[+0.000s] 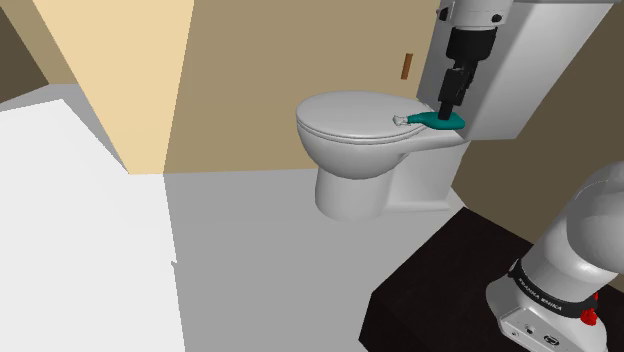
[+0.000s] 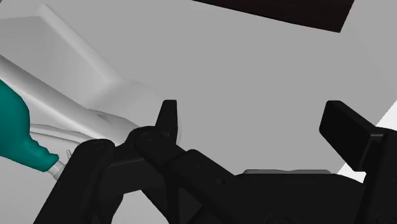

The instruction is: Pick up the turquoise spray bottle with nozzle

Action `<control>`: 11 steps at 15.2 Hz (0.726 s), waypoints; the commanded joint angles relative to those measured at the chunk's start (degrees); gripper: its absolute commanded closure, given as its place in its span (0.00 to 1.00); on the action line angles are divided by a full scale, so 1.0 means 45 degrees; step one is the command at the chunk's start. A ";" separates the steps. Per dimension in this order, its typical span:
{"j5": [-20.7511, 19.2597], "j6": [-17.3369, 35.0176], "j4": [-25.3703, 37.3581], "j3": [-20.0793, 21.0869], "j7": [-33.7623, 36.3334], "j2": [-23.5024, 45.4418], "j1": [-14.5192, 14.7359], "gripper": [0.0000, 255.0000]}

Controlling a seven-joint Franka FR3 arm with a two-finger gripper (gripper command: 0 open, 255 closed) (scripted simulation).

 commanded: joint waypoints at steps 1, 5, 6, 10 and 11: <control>0.0000 0.0000 0.0000 0.0000 0.0000 0.0000 0.0000 0.00; -0.0920 0.1087 -0.0373 -0.1180 -0.2082 0.0482 -0.0109 0.00; -0.1134 0.1378 -0.0411 -0.1478 -0.2593 0.0667 -0.0129 0.00; -0.1861 0.2589 -0.0332 -0.2660 -0.4616 0.1652 -0.0168 0.00; -0.2002 0.2899 -0.0255 -0.2948 -0.5121 0.1956 -0.0166 0.00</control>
